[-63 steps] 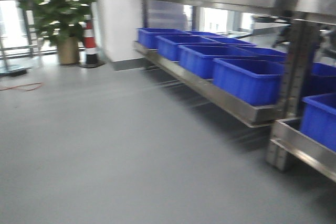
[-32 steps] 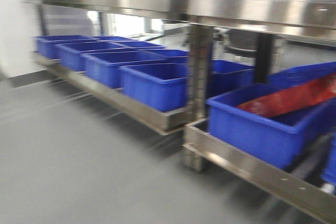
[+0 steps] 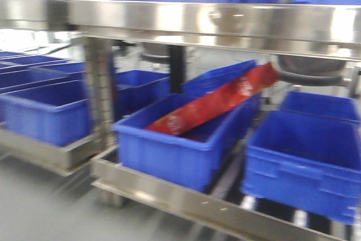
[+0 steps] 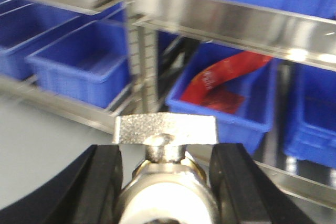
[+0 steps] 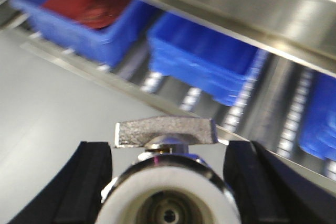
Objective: Place valve from conveyor to right shelf box
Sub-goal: 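Drive the base to the steel shelf of blue bins, holding both valves, then lower the right gripper's valve into a blue bin and open it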
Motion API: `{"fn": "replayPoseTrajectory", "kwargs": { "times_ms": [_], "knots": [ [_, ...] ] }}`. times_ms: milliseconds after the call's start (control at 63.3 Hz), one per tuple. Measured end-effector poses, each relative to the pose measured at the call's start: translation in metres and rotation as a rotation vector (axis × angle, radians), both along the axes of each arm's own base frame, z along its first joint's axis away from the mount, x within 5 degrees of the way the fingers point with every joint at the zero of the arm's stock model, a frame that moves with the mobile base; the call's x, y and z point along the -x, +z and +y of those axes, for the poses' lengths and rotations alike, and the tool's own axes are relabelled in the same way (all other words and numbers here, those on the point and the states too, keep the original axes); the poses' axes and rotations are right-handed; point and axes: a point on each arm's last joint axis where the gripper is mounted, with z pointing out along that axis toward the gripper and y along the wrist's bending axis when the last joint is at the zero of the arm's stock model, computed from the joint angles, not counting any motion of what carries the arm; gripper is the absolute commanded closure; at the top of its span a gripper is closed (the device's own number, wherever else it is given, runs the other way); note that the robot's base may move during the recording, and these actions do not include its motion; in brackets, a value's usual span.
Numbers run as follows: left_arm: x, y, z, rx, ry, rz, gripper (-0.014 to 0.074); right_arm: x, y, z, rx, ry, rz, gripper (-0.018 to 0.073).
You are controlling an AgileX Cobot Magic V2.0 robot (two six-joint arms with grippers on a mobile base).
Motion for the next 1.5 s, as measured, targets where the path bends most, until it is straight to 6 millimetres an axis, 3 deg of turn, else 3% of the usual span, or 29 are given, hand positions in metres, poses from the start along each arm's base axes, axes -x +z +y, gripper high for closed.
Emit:
{"fn": "replayPoseTrajectory", "kwargs": {
  "times_ms": [1502],
  "knots": [
    [-0.0006,-0.0001,-0.0001,0.002,0.0,0.0,0.0708,0.0,0.0,0.0,0.0,0.0,0.0,0.0727]
  ]
}}
